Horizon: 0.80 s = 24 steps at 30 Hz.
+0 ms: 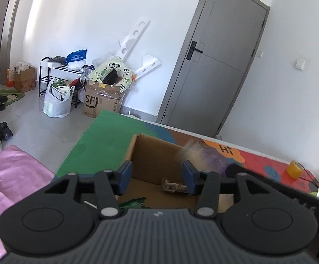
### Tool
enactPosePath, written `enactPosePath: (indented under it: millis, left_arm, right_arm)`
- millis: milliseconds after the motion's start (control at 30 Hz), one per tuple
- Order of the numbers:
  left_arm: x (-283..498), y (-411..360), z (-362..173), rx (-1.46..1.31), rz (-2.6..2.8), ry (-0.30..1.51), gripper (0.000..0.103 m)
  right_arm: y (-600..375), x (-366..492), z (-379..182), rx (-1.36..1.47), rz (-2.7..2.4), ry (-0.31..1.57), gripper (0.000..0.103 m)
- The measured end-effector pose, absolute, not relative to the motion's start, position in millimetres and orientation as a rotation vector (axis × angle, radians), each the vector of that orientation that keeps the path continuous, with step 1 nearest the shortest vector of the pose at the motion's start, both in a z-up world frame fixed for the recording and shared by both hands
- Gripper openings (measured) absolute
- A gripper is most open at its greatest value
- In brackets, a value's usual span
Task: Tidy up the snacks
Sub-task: 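Open both grippers to drop the packs into the box, then move both grippers back over the remaining snacks on the mat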
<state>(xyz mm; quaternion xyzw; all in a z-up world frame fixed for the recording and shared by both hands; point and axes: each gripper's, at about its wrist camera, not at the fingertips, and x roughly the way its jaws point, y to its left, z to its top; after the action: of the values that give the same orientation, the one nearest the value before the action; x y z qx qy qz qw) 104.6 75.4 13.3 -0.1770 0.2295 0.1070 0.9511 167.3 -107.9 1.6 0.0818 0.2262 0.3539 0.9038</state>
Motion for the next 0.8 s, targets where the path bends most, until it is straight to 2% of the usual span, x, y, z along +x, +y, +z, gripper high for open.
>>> enactPosePath:
  millis: [33,167,367,567,800]
  left_arm:
    - [105,75,14,-0.355,0.209,0.468,0.056]
    - [105,68,15,-0.339,0.194,0.468,0.070]
    - [108,58,11,-0.358,0.187,0.479,0.082]
    - [109,45,7,-0.347,0.179,0.524,0.086]
    - [107,27,7,-0.319,0.142,0.533,0.090]
  right_arm:
    - [-111,164,2,0.177,0.702,0.447,0.067]
    - [-132,160,3,0.214,0.641,0.438,0.070]
    - [-171,153,-1,0.251,0.543,0.452,0.084]
    - [-190,141,-7,0.255,0.498,0.457,0.097]
    - [-210,133,-10,0.273,0.451,0.471,0.103]
